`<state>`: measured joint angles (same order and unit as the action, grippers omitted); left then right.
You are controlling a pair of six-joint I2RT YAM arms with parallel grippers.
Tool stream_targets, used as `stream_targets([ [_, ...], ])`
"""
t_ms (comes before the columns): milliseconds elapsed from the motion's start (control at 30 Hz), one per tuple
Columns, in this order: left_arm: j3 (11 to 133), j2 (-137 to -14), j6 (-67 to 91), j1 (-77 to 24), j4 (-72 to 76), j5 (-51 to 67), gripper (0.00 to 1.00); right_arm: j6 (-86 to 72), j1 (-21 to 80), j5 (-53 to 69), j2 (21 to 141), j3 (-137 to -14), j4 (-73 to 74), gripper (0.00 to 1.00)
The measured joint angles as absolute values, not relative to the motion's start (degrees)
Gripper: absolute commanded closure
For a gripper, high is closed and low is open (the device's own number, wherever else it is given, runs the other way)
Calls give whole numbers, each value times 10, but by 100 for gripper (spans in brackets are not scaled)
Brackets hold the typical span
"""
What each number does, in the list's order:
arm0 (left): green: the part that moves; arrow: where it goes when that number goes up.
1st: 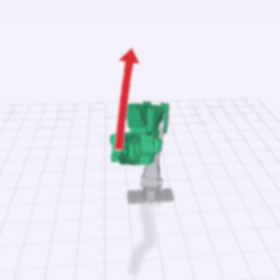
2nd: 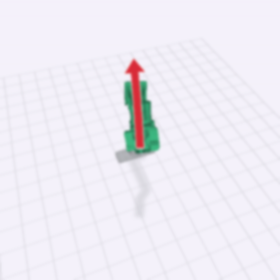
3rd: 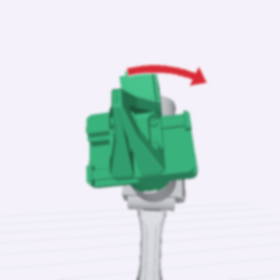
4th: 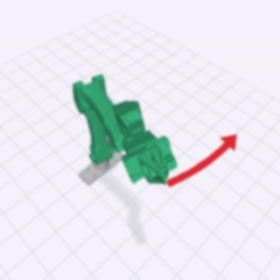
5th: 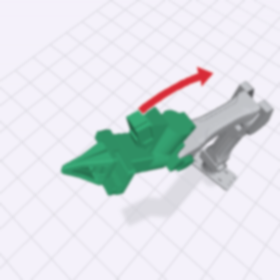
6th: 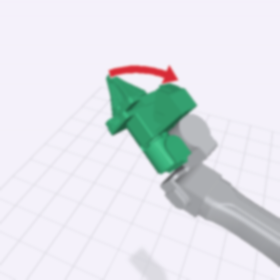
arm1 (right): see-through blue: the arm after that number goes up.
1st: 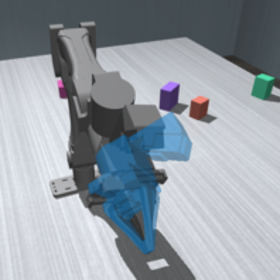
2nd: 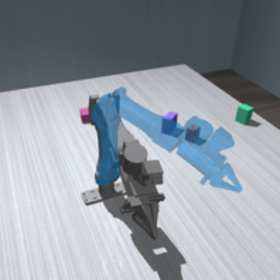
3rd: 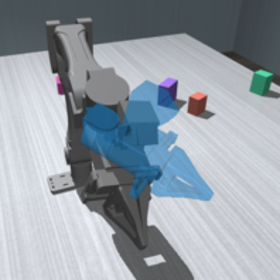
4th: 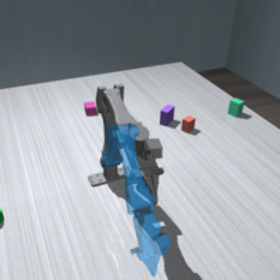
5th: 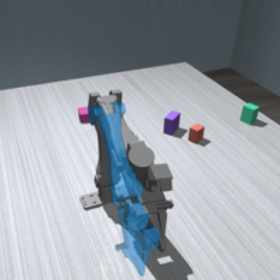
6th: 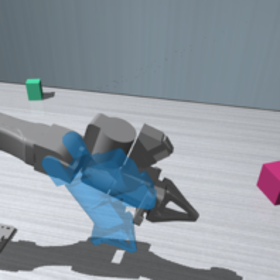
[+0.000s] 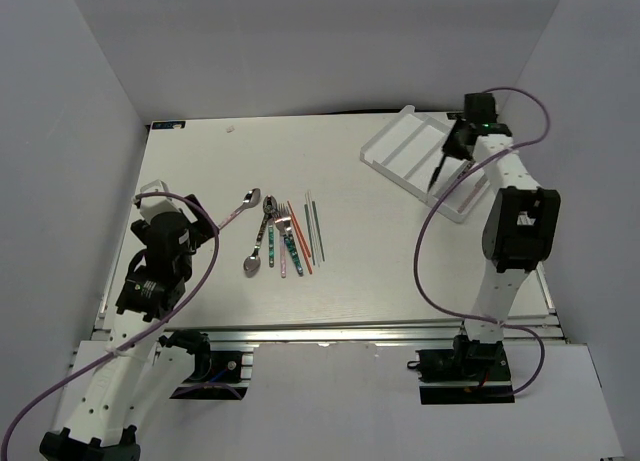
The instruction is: Sort the eating utensils into containers
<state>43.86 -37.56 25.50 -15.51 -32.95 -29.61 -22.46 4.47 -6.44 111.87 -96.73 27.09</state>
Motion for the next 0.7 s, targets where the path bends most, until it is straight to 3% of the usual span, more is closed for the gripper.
stream_targets([
  [133, 439, -374, 255, -155, -329, -295, 2, -236, -53, -74, 1184, -1009, 273, 100],
  [333, 439, -381, 255, -155, -329, -293, 2, -238, -106, -78, 1267, -1048, 309, 99],
  [467, 439, -384, 255, -155, -329, -291, 2, -239, -104, -75, 1289, -1066, 321, 89],
  [500, 439, -385, 255, -155, -328, -291, 2, -239, -103, -75, 1289, -1069, 324, 78],
  [600, 439, -387, 254, -155, -327, -290, 2, -243, -99, -73, 1289, -1088, 331, 59],
  [700, 439, -389, 253, -155, -327, -289, 2, -245, -99, -73, 1289, -1110, 333, 56],
])
